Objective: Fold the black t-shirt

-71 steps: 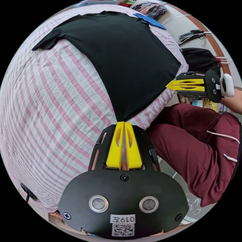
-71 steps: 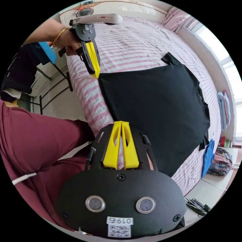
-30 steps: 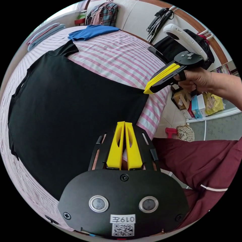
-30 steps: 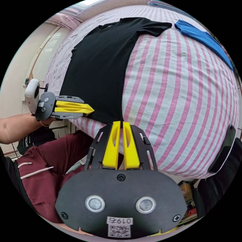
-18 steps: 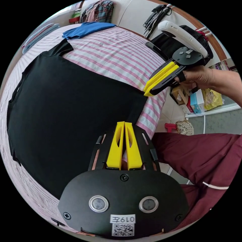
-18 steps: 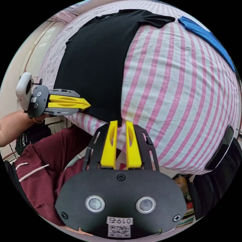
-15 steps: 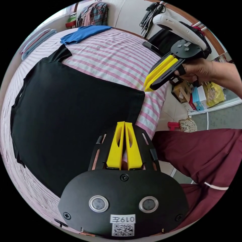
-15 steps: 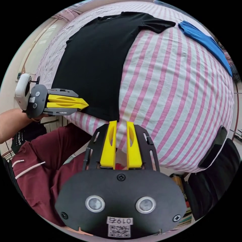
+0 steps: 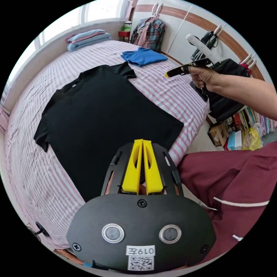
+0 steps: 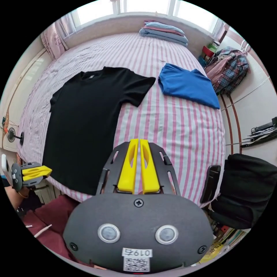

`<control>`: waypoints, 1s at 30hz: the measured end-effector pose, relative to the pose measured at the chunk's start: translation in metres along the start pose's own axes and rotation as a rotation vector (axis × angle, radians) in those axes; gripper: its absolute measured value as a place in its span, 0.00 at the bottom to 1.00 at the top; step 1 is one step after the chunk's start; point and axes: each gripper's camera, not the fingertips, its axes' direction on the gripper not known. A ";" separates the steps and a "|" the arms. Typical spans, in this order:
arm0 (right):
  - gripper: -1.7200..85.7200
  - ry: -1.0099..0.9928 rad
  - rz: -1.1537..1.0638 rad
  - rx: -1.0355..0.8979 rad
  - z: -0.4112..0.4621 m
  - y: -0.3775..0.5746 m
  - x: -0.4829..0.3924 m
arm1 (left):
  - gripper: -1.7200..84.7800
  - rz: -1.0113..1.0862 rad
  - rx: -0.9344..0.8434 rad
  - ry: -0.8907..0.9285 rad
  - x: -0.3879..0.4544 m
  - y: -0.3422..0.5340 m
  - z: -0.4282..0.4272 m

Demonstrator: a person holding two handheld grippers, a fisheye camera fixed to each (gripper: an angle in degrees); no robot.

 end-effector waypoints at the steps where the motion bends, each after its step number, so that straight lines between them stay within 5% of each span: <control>1: 0.05 0.022 -0.024 0.022 0.009 -0.022 0.003 | 0.03 -0.014 0.019 -0.011 -0.012 -0.005 -0.001; 5: 0.07 -0.009 -0.102 0.065 0.031 -0.093 0.024 | 0.03 0.024 0.121 -0.079 -0.028 -0.053 0.014; 9: 0.07 -0.055 -0.212 0.060 0.052 -0.178 0.061 | 0.03 -0.090 0.195 0.090 -0.054 -0.124 0.048; 14: 0.07 -0.074 -0.396 -0.012 0.085 -0.256 0.093 | 0.03 -0.669 0.232 0.341 -0.122 -0.183 0.117; 22: 0.10 -0.143 -0.624 -0.087 0.134 -0.329 0.125 | 0.03 -0.927 0.174 0.360 -0.166 -0.189 0.175; 30: 0.03 -0.319 -0.541 -0.109 0.154 -0.369 0.167 | 0.03 -1.060 0.250 0.454 -0.209 -0.178 0.198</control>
